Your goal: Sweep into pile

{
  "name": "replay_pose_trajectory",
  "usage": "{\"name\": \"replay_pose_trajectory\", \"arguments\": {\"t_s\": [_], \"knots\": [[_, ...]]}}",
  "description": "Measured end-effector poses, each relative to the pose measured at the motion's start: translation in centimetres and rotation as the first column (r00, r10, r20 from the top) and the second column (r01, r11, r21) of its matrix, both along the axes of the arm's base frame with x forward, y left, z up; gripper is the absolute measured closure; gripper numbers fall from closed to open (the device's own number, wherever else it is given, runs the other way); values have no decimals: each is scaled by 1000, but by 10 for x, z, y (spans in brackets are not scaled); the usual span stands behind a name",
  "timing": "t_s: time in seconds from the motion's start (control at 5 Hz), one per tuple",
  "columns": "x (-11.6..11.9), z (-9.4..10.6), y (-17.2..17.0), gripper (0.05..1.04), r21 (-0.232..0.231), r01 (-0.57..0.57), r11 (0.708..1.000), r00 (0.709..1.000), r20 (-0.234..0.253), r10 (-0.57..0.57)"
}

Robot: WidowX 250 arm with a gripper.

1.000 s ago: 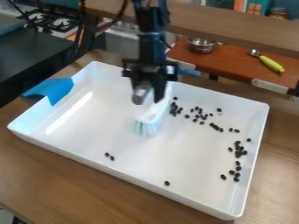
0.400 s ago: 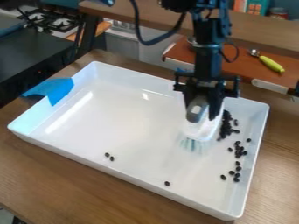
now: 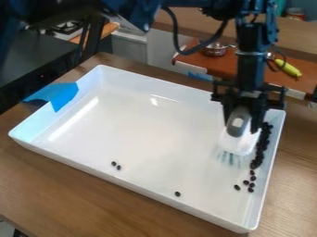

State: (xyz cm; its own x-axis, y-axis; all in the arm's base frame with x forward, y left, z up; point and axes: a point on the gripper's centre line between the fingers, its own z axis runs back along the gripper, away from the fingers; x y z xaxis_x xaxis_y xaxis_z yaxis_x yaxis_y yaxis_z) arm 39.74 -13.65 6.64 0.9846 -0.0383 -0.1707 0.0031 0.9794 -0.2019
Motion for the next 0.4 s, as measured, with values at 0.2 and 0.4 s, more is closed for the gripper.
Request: {"name": "replay_pose_trajectory", "arguments": {"t_s": [0.2, 0.4], "knots": [[-2, 2, -2, 597, -11, 0, 1000, 1000, -7, 0], [-13, 19, 28, 597, -51, 11, 999, 999, -40, -13]]}}
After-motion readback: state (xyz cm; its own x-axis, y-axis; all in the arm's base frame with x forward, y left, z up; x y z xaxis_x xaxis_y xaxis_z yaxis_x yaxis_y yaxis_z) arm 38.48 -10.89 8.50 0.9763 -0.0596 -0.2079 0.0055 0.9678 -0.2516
